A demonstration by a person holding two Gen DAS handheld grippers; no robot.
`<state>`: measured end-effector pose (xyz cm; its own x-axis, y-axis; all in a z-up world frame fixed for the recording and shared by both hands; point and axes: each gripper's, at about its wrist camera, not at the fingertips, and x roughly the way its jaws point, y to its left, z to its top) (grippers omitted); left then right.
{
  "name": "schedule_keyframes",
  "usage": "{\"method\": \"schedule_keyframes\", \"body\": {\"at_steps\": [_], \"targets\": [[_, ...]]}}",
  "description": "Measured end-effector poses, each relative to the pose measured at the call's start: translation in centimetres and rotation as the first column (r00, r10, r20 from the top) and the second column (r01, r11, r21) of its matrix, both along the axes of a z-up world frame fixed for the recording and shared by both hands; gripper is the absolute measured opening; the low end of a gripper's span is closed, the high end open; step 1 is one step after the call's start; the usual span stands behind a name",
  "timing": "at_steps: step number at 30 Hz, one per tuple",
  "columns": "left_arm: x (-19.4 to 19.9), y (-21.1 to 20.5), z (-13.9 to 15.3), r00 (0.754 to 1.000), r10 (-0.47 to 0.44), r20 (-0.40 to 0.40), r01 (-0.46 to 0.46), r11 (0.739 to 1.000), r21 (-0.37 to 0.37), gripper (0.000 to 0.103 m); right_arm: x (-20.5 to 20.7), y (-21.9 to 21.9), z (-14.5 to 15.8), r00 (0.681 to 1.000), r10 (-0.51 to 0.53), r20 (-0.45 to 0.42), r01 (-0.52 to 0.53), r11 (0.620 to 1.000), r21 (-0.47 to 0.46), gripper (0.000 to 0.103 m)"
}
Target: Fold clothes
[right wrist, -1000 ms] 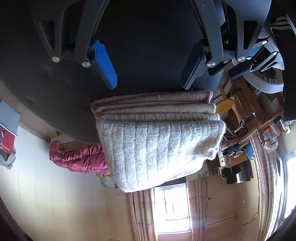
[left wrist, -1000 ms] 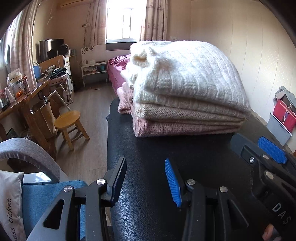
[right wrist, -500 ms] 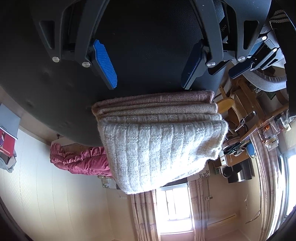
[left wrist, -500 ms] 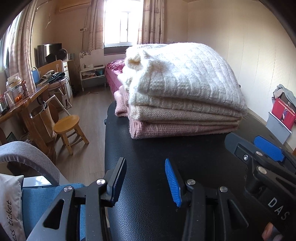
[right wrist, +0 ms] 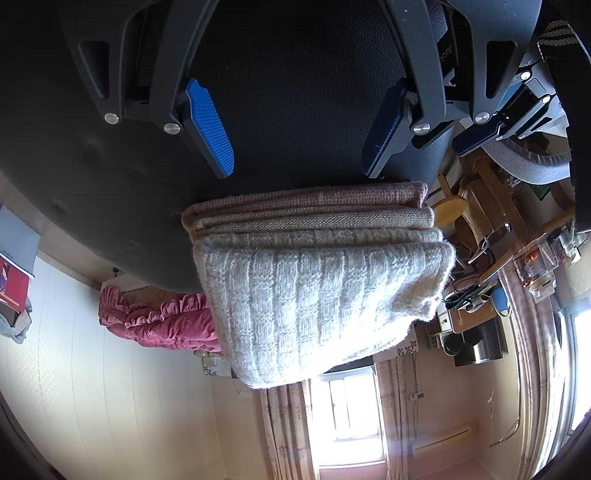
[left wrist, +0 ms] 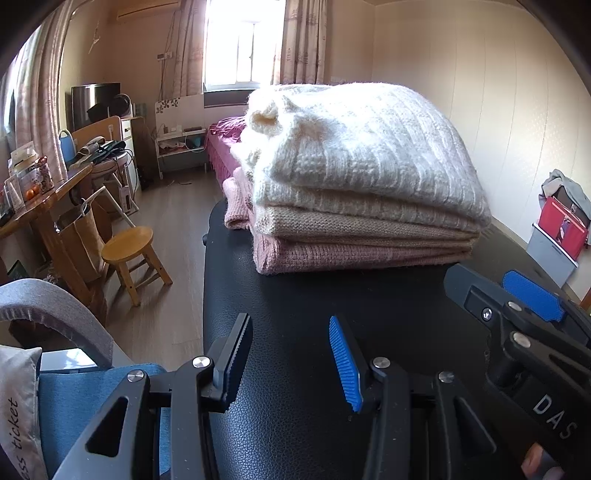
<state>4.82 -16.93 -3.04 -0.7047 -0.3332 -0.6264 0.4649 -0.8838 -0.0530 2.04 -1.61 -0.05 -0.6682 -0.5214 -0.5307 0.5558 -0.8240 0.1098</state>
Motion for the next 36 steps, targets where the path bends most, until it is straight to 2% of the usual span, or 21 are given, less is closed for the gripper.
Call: {"method": "schedule_keyframes", "body": {"at_steps": [20, 36], "targets": [[0.57, -0.28, 0.27, 0.999, 0.032, -0.011, -0.032, 0.999, -0.018, 0.044, 0.14, -0.14, -0.04, 1.0, 0.006, -0.005, -0.006, 1.0, 0.005, 0.075], [1.0, 0.44, 0.77, 0.999, 0.032, -0.04, -0.034, 0.997, -0.067, 0.044, 0.19, -0.2, -0.03, 1.0, 0.011, -0.007, -0.011, 1.0, 0.004, 0.075]]}}
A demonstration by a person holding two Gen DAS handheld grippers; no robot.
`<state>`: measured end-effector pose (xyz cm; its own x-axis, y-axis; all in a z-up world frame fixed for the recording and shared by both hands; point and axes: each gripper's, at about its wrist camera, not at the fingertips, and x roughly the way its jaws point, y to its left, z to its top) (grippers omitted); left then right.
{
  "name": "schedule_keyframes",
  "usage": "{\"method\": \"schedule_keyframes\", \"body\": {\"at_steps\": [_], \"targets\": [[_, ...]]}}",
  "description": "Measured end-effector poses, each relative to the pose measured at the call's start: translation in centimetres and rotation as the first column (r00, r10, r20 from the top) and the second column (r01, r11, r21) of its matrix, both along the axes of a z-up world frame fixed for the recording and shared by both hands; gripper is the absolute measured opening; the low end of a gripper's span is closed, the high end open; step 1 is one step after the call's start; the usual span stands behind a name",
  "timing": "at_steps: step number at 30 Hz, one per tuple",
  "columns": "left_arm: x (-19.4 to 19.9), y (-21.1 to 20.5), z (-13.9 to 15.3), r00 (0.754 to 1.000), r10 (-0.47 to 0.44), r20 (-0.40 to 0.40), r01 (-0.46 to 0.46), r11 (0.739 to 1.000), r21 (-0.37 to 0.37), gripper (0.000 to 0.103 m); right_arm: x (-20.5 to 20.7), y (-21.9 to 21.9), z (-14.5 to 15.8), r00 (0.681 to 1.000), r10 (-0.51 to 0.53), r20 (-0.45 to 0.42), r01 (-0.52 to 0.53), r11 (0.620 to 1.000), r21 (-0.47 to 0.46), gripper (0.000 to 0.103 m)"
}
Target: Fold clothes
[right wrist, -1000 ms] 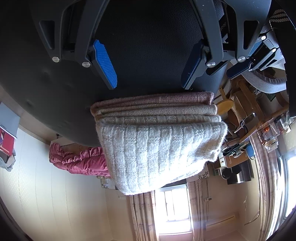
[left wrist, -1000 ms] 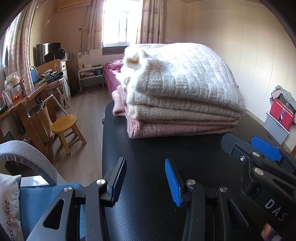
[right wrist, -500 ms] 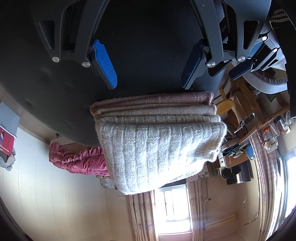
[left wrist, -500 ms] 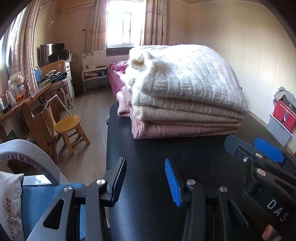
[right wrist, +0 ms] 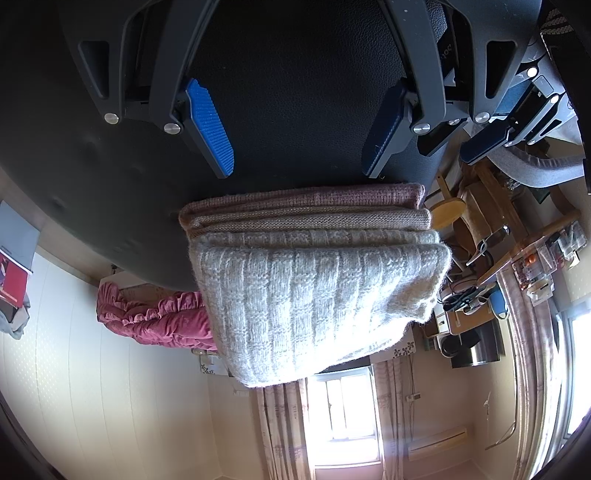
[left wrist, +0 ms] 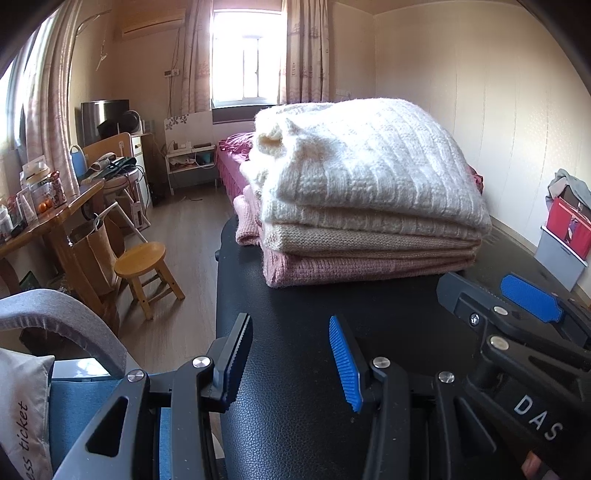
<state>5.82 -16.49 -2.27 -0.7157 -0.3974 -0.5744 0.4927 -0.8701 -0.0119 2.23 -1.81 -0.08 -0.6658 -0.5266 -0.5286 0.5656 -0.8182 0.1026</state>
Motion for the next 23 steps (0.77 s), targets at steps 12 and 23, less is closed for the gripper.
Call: {"method": "schedule_keyframes", "body": {"at_steps": [12, 23], "targets": [[-0.12, 0.23, 0.08, 0.999, -0.034, -0.006, 0.034, 0.999, 0.007, 0.044, -0.09, 0.05, -0.03, 1.0, 0.001, 0.002, -0.001, 1.0, -0.001, 0.075], [0.16, 0.1, 0.0, 0.999, -0.03, -0.023, 0.031, 0.999, 0.024, 0.044, -0.07, 0.04, -0.03, 1.0, 0.0, 0.003, 0.0, 1.0, -0.001, 0.075]]}}
